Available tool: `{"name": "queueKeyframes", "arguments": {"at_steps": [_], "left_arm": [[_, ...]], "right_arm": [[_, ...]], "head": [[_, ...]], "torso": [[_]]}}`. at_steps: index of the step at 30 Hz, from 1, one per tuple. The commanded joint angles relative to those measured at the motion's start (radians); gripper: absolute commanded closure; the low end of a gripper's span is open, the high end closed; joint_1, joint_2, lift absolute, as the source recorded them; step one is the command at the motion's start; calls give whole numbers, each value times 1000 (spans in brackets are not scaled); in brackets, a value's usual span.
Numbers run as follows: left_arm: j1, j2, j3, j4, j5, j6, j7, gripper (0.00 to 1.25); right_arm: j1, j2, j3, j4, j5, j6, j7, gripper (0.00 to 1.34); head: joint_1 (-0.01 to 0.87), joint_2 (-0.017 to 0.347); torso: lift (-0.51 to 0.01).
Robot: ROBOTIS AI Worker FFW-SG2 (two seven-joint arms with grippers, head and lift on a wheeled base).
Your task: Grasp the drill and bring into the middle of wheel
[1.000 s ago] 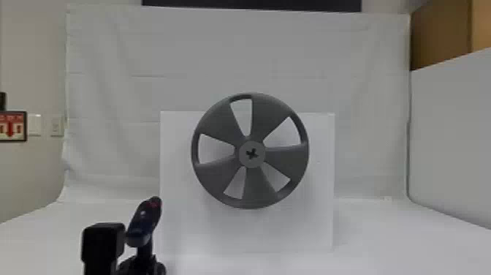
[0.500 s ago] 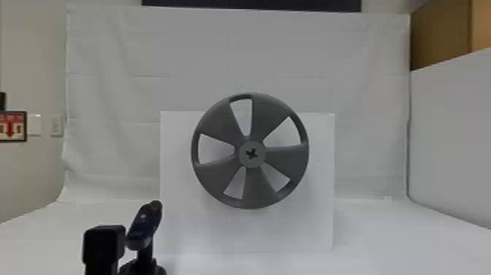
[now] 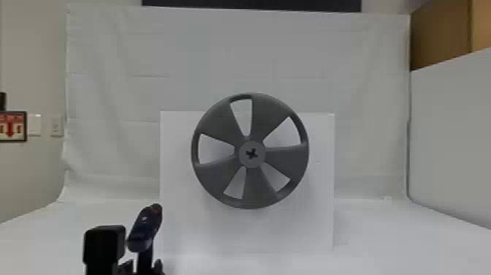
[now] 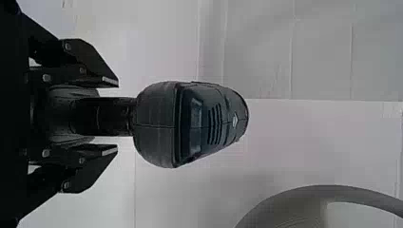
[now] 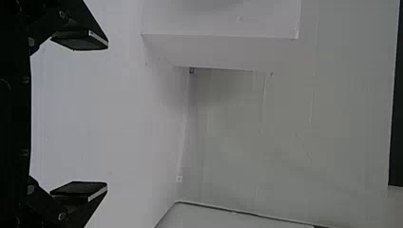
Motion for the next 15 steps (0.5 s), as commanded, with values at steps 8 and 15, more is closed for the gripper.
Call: {"name": "queueKeyframes", "arguments": {"at_steps": [8, 15], "left_arm": [[-1, 0, 6, 4, 2, -3, 0, -2], [-1, 0, 20, 7, 5, -3, -20, -2]], "right_arm": [[0, 0, 5, 5, 0, 0, 0, 239], [0, 0, 5, 5, 0, 0, 0, 239]], "head": [[0, 0], [0, 0]], "torso": [[-406], [-406]]}}
